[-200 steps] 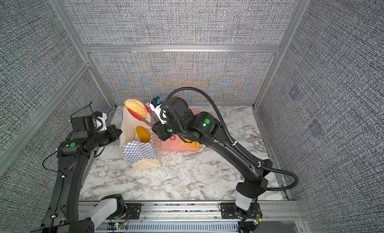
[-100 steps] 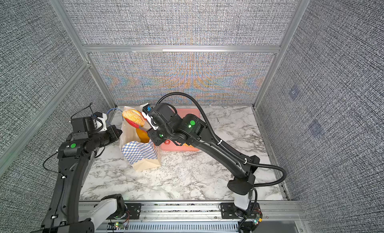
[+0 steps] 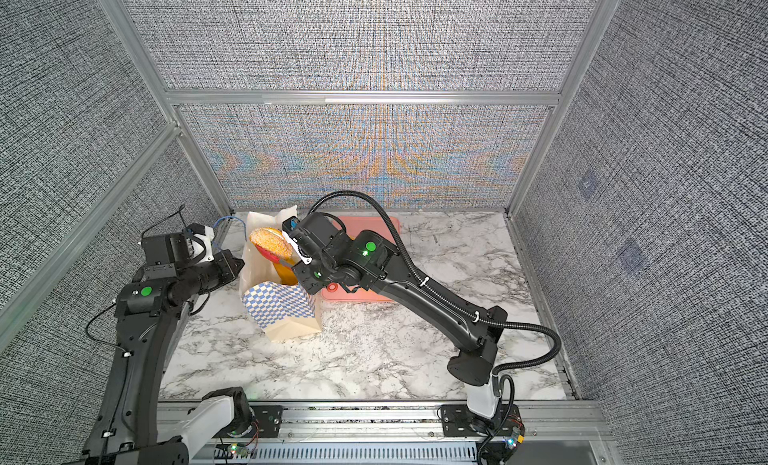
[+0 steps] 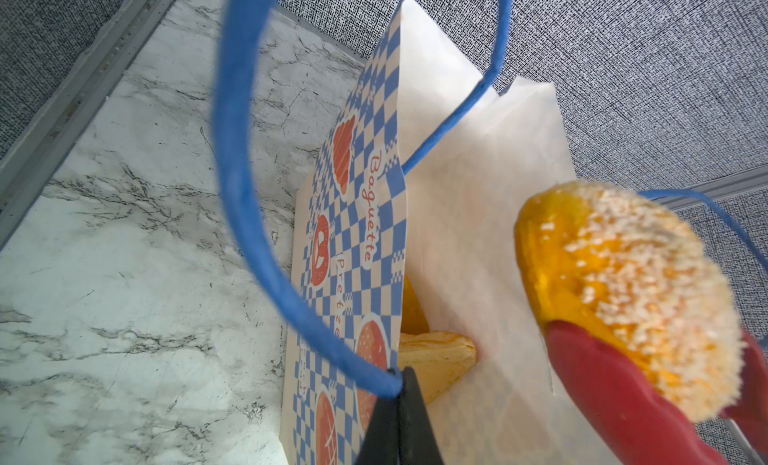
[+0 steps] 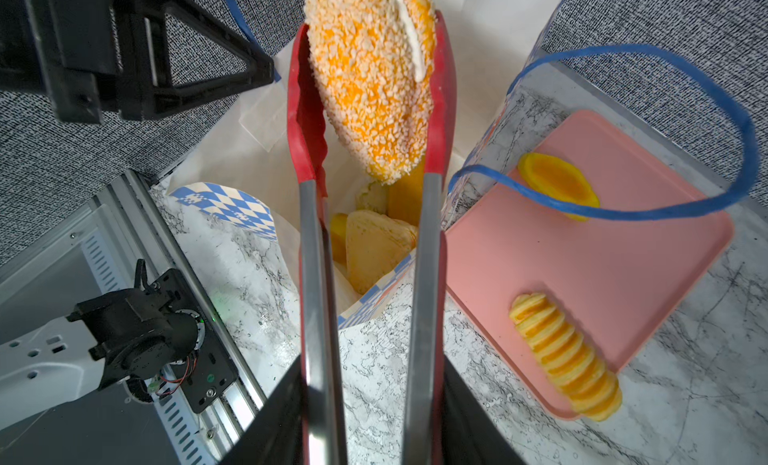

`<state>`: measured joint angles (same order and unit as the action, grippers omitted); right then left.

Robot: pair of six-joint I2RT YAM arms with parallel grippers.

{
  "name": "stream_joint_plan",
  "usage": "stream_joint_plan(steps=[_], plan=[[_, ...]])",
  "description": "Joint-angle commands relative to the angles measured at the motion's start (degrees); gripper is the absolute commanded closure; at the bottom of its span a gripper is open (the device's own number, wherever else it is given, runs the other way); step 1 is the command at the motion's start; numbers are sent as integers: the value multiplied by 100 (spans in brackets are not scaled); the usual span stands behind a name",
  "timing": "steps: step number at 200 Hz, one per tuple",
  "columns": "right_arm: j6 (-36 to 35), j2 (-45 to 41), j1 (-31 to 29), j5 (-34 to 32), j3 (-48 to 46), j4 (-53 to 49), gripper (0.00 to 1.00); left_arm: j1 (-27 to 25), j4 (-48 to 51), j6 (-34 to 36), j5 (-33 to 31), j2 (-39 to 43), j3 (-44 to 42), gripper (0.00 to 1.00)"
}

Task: Place the fake bread into the paper bag
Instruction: 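Lower the sugared bun into the bag and open the tongs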

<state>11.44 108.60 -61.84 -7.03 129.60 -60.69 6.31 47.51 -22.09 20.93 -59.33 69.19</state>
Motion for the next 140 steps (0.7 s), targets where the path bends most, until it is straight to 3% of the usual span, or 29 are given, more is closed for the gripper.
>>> stream_joint_plan(steps=[1,140], plan=[[-30,46,-4,-53,12,-4,52,7,-26,-2,-36,5,-11,100],[-26,137,-4,-91,21,-20,43,7,-10,15,-13,-7,37,100]])
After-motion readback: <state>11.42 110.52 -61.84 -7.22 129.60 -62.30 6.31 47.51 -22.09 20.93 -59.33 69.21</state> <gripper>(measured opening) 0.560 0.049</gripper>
